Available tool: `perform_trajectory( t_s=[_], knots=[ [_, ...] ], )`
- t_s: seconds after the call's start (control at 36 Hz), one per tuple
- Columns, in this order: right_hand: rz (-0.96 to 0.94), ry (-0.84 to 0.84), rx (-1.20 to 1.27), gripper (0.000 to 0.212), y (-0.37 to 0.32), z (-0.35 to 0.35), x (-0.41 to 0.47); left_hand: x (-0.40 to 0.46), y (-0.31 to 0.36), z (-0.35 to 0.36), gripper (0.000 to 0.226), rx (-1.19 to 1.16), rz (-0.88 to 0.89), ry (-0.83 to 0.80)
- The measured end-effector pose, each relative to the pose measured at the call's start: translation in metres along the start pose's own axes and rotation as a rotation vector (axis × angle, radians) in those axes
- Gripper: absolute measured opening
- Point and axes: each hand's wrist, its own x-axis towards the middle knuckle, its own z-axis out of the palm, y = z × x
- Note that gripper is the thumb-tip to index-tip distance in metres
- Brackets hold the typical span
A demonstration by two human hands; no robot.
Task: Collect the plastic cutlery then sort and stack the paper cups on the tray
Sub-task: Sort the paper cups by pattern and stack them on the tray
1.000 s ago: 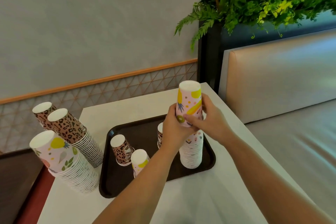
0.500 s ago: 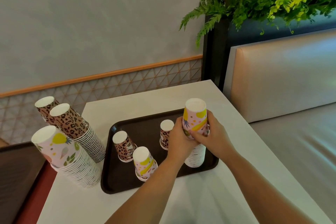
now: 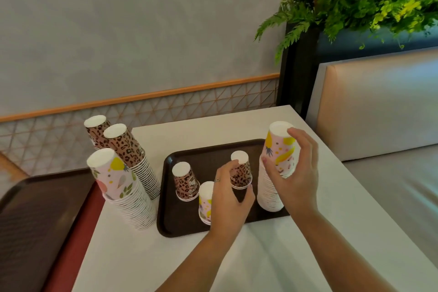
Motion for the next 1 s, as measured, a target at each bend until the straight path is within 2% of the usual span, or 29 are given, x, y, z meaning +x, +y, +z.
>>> perform_trajectory(
  t_s=[0.17, 0.31, 0.42, 0.53, 0.64, 0.75, 0.83, 1.0],
  knots=[
    [-0.103, -0.023, 0.088, 0.045, -0.036, 0.03, -0.018, -0.006, -0.007, -0.056, 0.043, 0.05, 0.106, 0.175],
    [-0.099, -0.128, 0.109, 0.036, -0.066, 0.063, -0.037, -0.003, -0.019, -0.106, 0.036, 0.127, 0.174, 0.347],
    [-0.051, -0.286, 0.129, 0.034, -0.08, 0.093, -0.046, 0.003, -0.03, -0.14, 0.046, 0.191, 0.14, 0.486],
    [0.016, -0.441, 0.144, 0.039, -0.093, 0.127, -0.054, 0.014, -0.043, -0.174, 0.071, 0.231, 0.042, 0.6],
    [0.103, -0.62, 0.176, 0.052, -0.099, 0.157, -0.059, 0.028, -0.066, -0.196, 0.089, 0.257, -0.034, 0.527],
    [0.147, -0.814, 0.145, 0.062, -0.096, 0.186, -0.066, 0.038, -0.087, -0.197, 0.095, 0.135, -0.209, 0.395],
    [0.159, -0.859, 0.147, 0.06, -0.093, 0.201, -0.069, 0.043, -0.1, -0.193, 0.094, 0.067, -0.311, 0.363],
    [0.171, -0.85, 0.179, 0.054, -0.084, 0.226, -0.065, 0.049, -0.123, -0.192, 0.077, 0.024, -0.331, 0.384]
  ],
)
